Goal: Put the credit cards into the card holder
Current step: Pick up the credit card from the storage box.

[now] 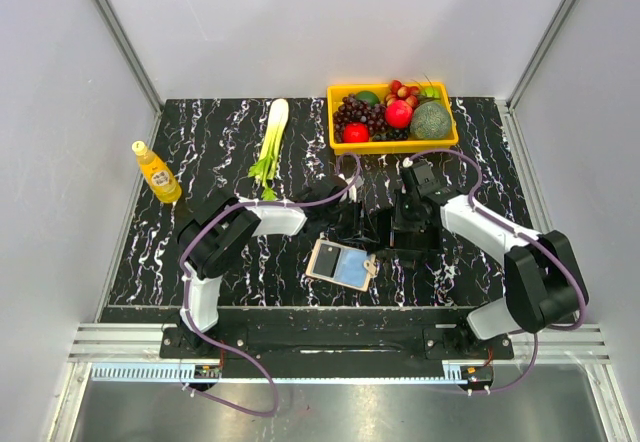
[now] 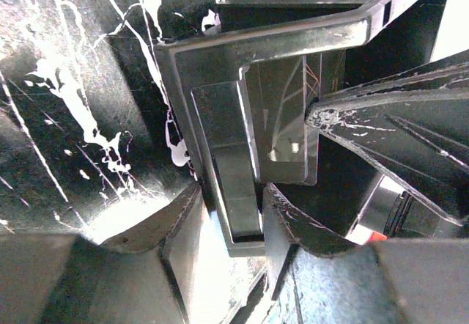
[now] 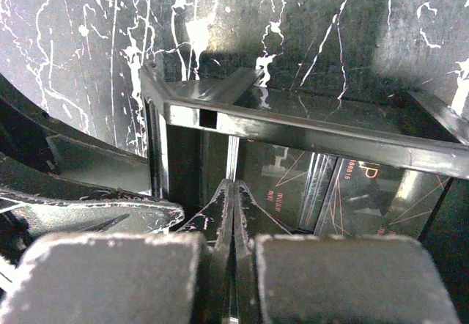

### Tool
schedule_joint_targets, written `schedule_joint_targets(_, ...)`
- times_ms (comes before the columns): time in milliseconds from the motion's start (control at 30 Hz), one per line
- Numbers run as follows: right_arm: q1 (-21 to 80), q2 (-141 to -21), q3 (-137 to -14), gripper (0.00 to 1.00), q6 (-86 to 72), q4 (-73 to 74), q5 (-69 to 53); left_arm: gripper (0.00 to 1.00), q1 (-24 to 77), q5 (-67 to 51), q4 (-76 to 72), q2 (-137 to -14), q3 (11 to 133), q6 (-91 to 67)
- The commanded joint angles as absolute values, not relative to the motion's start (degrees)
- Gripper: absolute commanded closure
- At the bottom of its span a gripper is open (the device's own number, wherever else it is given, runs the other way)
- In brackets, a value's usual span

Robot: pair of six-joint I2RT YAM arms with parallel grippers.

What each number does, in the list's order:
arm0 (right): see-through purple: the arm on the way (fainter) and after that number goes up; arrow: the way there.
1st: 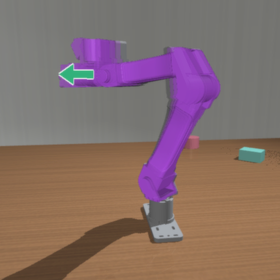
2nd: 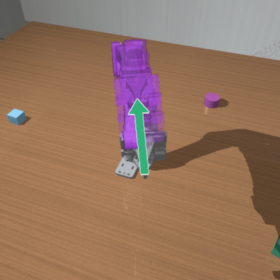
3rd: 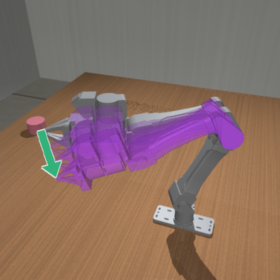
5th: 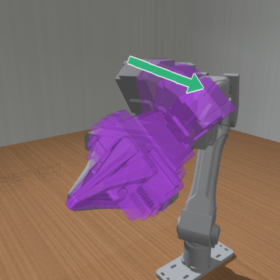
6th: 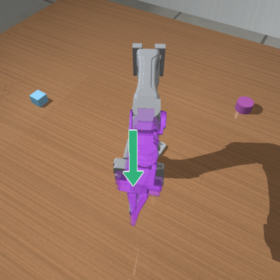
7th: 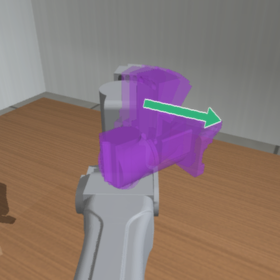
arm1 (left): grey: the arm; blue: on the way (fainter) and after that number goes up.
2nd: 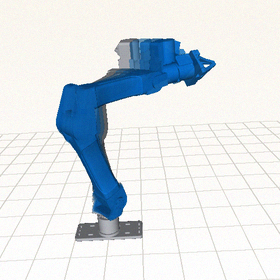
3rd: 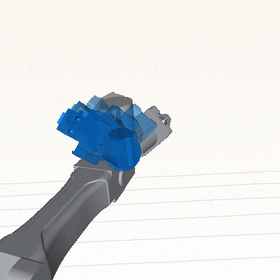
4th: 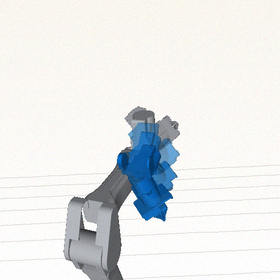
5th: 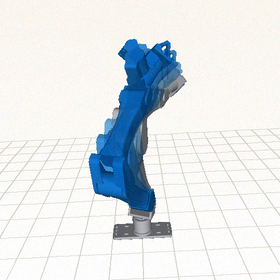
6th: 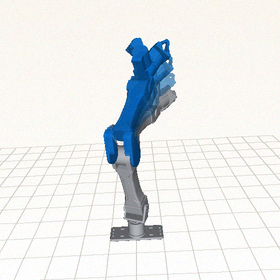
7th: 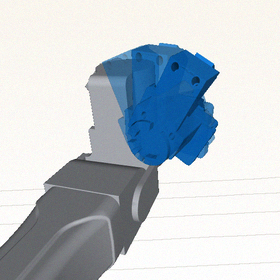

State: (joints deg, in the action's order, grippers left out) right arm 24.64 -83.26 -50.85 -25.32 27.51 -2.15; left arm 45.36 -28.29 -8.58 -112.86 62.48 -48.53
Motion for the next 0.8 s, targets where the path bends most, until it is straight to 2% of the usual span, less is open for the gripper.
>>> schedule_joint_targets(0, 25.14, -85.60, -52.12, 1.00, -25.05, 25.05, -2.90, 0.66, 45.26, -27.60, -10.46, -110.48, 62.23, -47.20)
schedule_joint_targets(233, 25.40, -86.22, -51.85, 1.00, -25.14, 24.34, -3.69, 0.66, 45.18, -27.77, -10.63, -110.66, 62.31, -47.37)
schedule_joint_targets(400, 25.58, -80.79, -52.12, 1.00, -25.23, 25.93, 2.36, 0.66, 45.09, -27.86, -10.20, -110.74, 62.49, -47.11)
schedule_joint_targets(767, 25.58, -74.09, -59.85, 1.00, -22.77, 36.82, 6.68, 0.66, 45.09, -27.68, -9.93, -110.13, 62.40, -46.67)
